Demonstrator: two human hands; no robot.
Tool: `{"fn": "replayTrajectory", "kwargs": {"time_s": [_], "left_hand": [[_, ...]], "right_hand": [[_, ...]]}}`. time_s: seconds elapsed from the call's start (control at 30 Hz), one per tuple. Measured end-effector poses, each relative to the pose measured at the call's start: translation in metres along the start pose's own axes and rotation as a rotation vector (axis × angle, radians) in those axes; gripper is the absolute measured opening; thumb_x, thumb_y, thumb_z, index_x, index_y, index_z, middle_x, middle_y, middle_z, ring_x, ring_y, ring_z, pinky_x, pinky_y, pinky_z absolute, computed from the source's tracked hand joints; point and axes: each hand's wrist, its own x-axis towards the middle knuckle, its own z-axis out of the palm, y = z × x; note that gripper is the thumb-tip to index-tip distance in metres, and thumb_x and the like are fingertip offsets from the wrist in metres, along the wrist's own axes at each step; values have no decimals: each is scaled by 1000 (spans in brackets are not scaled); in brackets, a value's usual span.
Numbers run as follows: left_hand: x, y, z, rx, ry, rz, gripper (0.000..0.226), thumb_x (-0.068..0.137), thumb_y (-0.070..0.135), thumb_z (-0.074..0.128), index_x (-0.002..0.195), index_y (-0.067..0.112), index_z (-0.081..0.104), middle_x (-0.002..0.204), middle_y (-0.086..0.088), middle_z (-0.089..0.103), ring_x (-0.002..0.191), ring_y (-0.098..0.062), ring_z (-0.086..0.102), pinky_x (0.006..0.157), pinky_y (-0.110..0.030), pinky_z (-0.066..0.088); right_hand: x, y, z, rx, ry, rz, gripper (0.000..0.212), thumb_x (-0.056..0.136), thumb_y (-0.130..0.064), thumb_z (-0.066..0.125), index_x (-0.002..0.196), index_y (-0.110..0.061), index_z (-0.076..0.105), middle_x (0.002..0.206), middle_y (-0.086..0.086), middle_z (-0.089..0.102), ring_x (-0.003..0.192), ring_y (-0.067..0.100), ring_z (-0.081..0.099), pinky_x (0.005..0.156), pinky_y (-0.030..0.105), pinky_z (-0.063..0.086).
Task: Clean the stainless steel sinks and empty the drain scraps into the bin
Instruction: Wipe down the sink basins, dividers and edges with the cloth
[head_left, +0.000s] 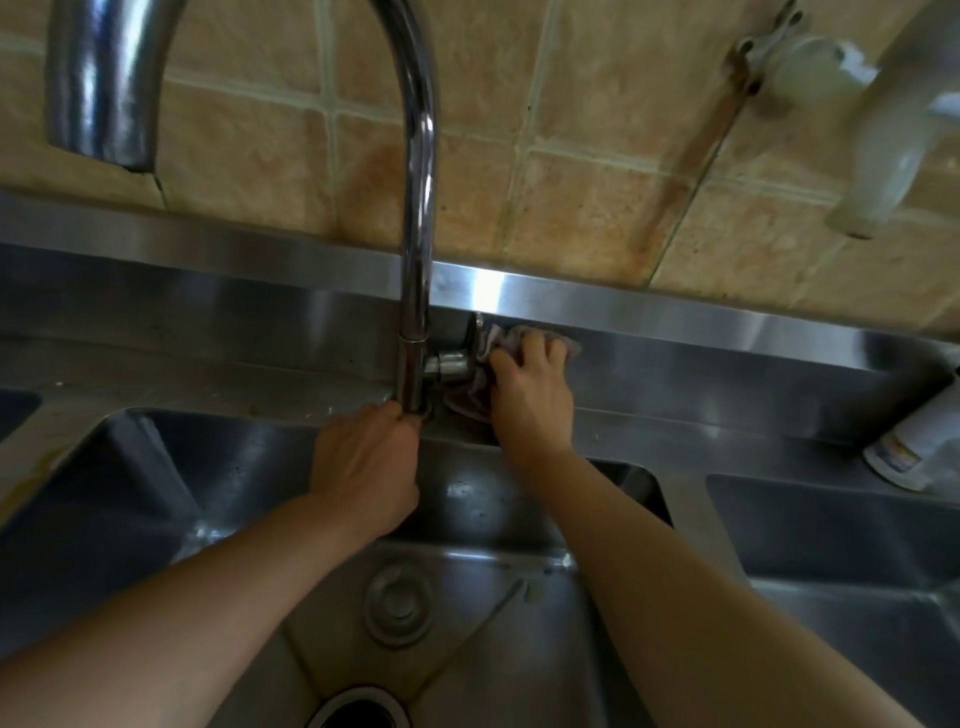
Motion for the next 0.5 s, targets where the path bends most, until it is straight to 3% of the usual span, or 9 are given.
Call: {"fn": "replayTrajectory", "kwargs": {"time_s": [0.13, 0.27, 0.37, 0.5], "left_hand": [[-1, 11, 11, -73, 48, 76, 39, 81, 12, 59, 119, 19, 59, 119, 0, 53, 114, -21, 50, 89, -34, 40], [5, 10, 14, -96, 75, 80, 31, 76, 7, 61, 105, 17, 65, 108, -1, 58, 102, -25, 57, 79, -36, 46], [9, 14, 15, -144, 77, 57, 25, 76, 6, 63, 99, 15, 66, 103, -1, 57, 96, -23, 58, 72, -32, 43], [13, 19, 14, -167, 43, 49, 22, 80, 8, 62, 101, 15, 65, 104, 1, 53, 98, -20, 54, 74, -29, 44]], "right_hand": [[-4, 40, -22, -50, -72, -12, 25, 71, -6, 76, 94, -2, 68, 103, 24, 56, 99, 48, 53, 48, 43, 50], [-23, 115, -51, -70, -73, 242, 24, 87, -10, 60, 108, -1, 63, 120, 23, 48, 119, 42, 39, 70, 51, 50], [-31, 155, -71, -14, -22, 513, 32, 85, -12, 59, 114, -1, 59, 132, 20, 41, 125, 37, 35, 88, 46, 44], [-30, 154, -73, 91, -18, 650, 30, 80, -3, 61, 110, 1, 62, 128, 22, 46, 118, 39, 43, 94, 38, 41]]}}
